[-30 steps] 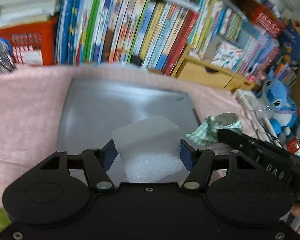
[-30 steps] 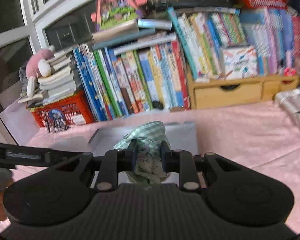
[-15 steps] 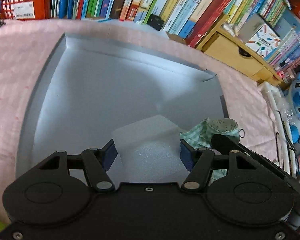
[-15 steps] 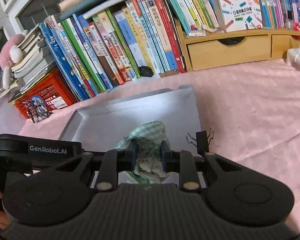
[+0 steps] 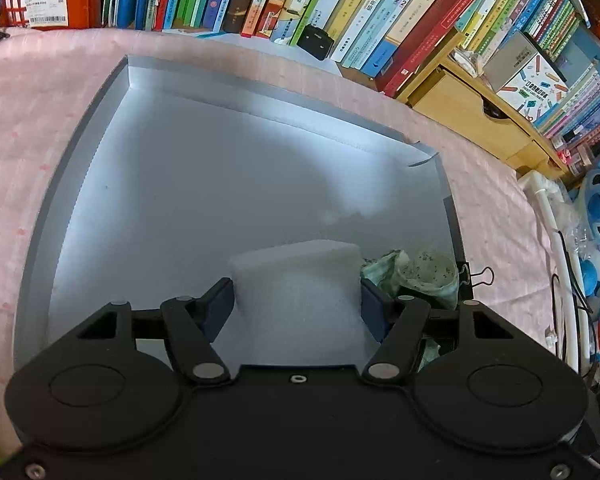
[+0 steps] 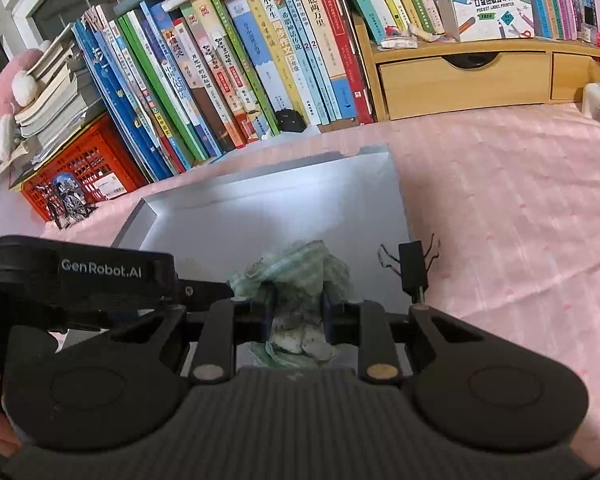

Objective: Organize soft objects
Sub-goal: 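Open the left tool to drop the foam block while the right tool drops the cloth into the tray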

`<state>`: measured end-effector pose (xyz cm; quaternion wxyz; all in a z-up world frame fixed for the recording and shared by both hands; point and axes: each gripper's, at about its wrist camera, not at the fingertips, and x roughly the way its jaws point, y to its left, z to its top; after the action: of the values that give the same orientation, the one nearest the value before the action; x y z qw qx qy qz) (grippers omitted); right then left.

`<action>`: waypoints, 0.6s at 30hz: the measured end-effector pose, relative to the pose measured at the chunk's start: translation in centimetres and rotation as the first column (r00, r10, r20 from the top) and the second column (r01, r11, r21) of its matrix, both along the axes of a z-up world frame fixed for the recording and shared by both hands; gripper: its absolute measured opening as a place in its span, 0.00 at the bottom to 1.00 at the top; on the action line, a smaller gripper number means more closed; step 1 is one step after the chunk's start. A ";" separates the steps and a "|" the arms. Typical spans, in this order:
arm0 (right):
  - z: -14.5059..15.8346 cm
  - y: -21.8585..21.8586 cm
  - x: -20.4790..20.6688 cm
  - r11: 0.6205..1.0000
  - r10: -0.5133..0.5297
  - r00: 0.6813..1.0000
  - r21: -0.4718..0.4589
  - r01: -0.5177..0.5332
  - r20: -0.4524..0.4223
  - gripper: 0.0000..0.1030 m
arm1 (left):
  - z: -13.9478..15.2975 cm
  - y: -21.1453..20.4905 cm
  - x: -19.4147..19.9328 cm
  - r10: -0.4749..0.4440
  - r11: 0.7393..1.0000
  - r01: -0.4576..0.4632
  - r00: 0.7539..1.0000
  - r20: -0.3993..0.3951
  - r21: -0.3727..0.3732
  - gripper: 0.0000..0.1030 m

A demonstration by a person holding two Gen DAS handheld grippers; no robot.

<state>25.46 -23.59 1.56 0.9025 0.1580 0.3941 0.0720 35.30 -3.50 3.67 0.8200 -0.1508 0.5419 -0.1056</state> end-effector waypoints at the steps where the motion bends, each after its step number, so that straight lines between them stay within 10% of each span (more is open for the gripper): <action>1: 0.0 0.0 0.0 1.000 0.000 1.000 0.001 0.000 0.001 0.28 | 0.1 -0.1 -0.1 -0.004 1.000 0.004 1.000 0.009 0.013 0.63; 8: 0.6 0.0 -0.4 1.000 -0.002 1.000 0.004 0.002 0.031 0.52 | 1.9 -0.3 -0.9 -0.033 0.998 0.030 0.996 0.080 0.048 0.77; 18: 2.8 -0.3 -1.9 1.000 0.012 0.996 0.000 -0.012 0.089 0.61 | 5.7 0.0 -4.1 -0.083 0.995 0.069 0.977 0.198 0.076 0.82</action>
<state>23.56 -23.93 4.38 0.9187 0.1524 0.3543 0.0846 31.16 -3.53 9.33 0.8705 -0.0904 0.4651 -0.1330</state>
